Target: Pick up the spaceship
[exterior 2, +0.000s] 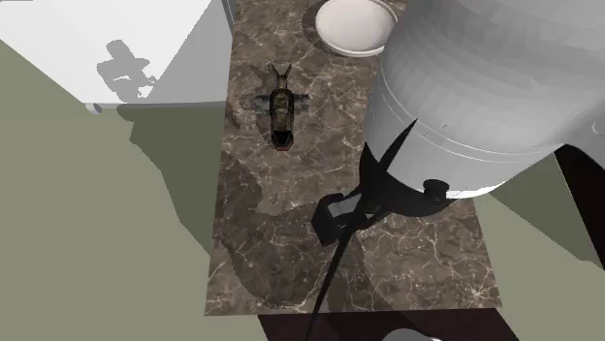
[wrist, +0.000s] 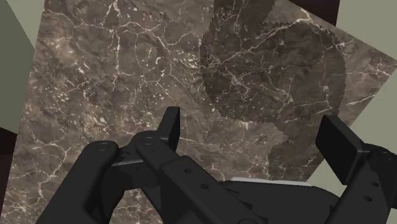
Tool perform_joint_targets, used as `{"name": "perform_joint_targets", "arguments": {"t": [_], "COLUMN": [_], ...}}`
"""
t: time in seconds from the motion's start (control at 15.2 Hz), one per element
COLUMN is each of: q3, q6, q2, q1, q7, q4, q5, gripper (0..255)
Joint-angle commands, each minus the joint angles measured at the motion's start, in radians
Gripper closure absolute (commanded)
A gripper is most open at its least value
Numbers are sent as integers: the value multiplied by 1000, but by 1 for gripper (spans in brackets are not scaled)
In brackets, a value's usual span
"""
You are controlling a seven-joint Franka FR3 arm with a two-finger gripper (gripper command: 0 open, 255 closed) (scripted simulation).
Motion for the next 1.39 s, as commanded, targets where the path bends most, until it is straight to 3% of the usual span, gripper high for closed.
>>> {"name": "perform_joint_targets", "arguments": {"t": [0.0, 0.66, 1.32], "q3": [0, 57, 85], "q6": [0, 358, 621], "q2": [0, 314, 683], "q1": [0, -31, -66], "q7": [0, 138, 291], "q4": [0, 17, 180], "q5": [0, 7, -45], "gripper": [0, 0, 0]}}
